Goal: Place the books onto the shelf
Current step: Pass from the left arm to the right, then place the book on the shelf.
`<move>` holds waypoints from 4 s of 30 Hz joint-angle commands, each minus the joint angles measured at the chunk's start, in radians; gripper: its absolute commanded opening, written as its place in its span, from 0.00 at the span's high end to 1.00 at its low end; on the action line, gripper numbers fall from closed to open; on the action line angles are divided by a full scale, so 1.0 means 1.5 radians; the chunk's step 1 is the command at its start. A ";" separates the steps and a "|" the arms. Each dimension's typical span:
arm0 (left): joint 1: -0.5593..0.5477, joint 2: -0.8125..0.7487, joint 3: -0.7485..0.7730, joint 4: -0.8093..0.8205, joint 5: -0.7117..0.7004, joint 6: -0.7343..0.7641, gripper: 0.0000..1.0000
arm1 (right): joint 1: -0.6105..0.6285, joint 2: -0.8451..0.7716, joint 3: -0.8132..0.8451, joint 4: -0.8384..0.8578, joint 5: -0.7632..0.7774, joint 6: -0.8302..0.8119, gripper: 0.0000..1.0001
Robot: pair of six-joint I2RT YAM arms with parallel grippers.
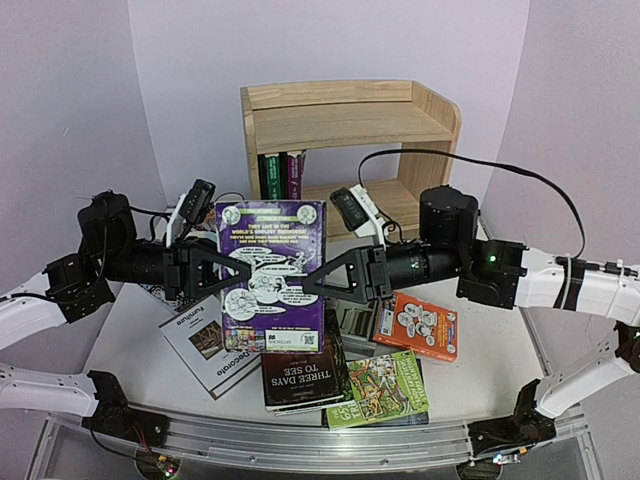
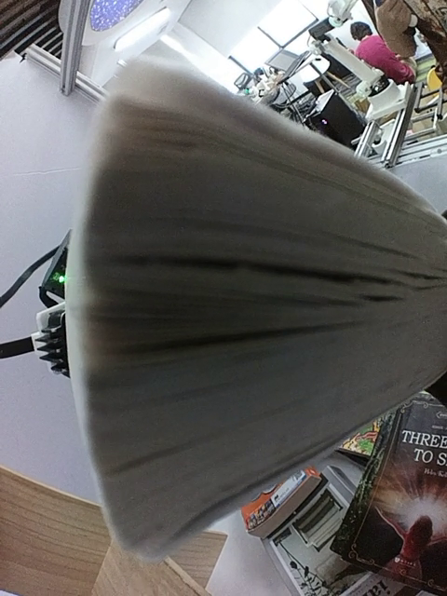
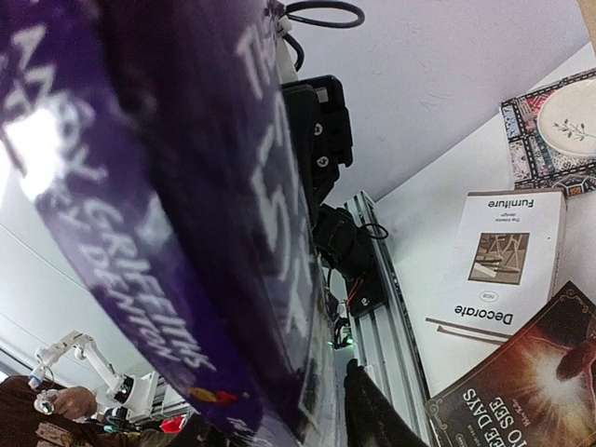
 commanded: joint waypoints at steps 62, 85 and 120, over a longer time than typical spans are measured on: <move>-0.001 -0.074 -0.016 -0.073 -0.382 0.034 0.06 | -0.002 -0.082 0.011 -0.008 0.747 -0.393 1.00; -0.002 -0.079 -0.016 -0.073 -0.380 0.033 0.06 | -0.002 -0.065 -0.043 0.136 0.773 -0.410 1.00; -0.001 -0.079 -0.013 -0.073 -0.376 0.034 0.06 | -0.002 0.030 -0.024 0.233 0.796 -0.419 1.00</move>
